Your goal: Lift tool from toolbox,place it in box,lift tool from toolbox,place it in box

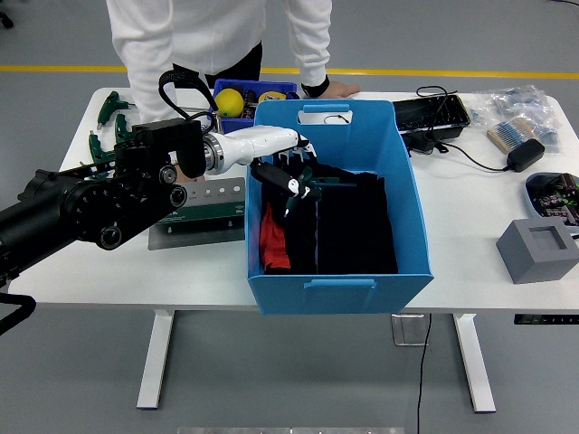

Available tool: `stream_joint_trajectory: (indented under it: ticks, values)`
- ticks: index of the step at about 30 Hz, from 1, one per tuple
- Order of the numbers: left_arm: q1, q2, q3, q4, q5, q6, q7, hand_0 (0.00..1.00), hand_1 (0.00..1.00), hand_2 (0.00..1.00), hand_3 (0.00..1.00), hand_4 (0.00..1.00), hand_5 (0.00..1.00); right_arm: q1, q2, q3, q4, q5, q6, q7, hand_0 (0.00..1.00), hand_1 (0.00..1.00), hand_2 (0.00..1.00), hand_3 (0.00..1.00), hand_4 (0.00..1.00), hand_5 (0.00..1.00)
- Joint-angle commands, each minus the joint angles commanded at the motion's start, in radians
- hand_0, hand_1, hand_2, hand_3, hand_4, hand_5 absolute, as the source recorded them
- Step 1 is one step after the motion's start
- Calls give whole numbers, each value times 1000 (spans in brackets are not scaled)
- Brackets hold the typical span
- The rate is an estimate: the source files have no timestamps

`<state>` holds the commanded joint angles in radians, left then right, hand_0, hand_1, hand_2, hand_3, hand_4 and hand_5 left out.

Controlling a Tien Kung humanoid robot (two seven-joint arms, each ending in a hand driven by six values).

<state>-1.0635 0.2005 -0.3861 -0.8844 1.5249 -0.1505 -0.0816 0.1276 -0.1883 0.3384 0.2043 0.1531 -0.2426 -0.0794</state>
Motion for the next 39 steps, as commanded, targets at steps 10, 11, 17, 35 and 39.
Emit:
stream_joint_trajectory:
  ticks: [10,11,17,35,39]
  values:
    - [26,9,-33,-37,-12,-13,58,498,614,832,905,964,846,-2,1,-1,0,2,0,0,640,617,698,548,768,663]
    - [36,13,-50,-43,-8,2,56,498,614,832,905,964,846,-3,1,-2,0,4,0,1,640,617,698,548,768,663]
    - [97,45,-167,-101,24,95,35,506,616,825,886,952,828,-8,3,-10,0,21,0,6,640,616,698,548,768,663]
    - [549,27,-780,-360,-233,175,3,537,590,747,771,929,827,-32,16,-50,3,85,-1,31,638,614,697,547,767,664]
    - [665,-19,-884,-401,-310,187,-39,611,649,791,768,929,824,-36,19,-53,5,87,-4,33,637,614,698,548,767,662]
